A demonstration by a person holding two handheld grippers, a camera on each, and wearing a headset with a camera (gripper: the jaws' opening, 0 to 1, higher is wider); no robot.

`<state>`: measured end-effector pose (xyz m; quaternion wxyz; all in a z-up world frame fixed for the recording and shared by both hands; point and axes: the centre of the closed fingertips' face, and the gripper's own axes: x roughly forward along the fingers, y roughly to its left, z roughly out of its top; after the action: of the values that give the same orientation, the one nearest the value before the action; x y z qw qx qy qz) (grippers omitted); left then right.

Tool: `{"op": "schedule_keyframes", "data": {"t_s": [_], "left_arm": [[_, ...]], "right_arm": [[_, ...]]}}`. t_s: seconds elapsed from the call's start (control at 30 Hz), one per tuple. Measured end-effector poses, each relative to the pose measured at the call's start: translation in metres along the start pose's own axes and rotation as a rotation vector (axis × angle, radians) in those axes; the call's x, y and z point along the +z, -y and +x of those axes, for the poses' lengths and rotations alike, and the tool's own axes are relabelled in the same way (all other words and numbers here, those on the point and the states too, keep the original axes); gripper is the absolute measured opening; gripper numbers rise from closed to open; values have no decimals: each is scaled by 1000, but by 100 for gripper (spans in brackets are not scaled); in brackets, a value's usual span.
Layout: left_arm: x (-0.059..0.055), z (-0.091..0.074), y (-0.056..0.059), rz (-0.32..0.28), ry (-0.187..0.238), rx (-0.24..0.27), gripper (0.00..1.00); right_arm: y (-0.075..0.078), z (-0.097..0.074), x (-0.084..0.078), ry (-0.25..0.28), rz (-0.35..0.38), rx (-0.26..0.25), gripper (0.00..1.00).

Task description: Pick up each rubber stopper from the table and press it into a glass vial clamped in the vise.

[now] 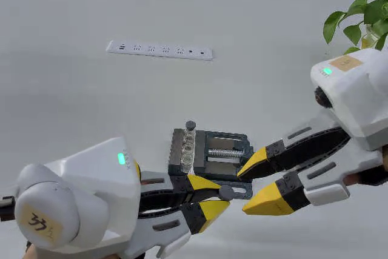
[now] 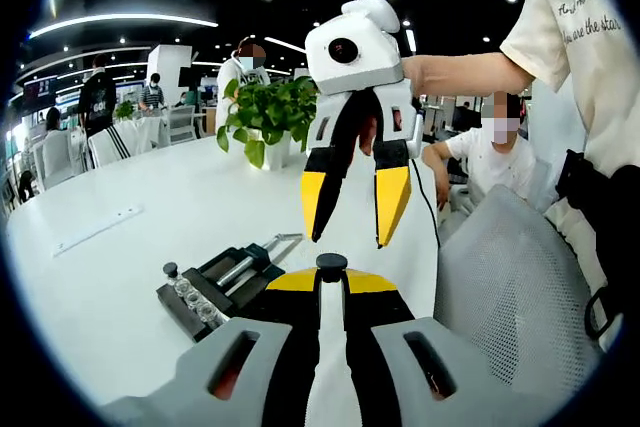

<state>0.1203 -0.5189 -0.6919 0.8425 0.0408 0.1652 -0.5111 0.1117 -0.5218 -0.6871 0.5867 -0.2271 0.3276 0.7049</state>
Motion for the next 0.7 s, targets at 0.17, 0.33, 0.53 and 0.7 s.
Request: {"op": "schedule_keyframes", "data": {"t_s": [0.17, 0.33, 0.53, 0.7], "left_arm": [[-1, 3, 4, 3, -12, -19, 4], [-2, 5, 8, 5, -15, -37, 4], [-1, 7, 12, 8, -17, -51, 4], [-2, 8, 15, 3, -22, -66, 4]], "right_arm": [[-3, 1, 6, -73, -161, -7, 18], [-7, 5, 0, -141, -216, 8, 17], [-8, 5, -3, -148, -236, 22, 14], [-7, 7, -7, -186, -300, 15, 13]]}}
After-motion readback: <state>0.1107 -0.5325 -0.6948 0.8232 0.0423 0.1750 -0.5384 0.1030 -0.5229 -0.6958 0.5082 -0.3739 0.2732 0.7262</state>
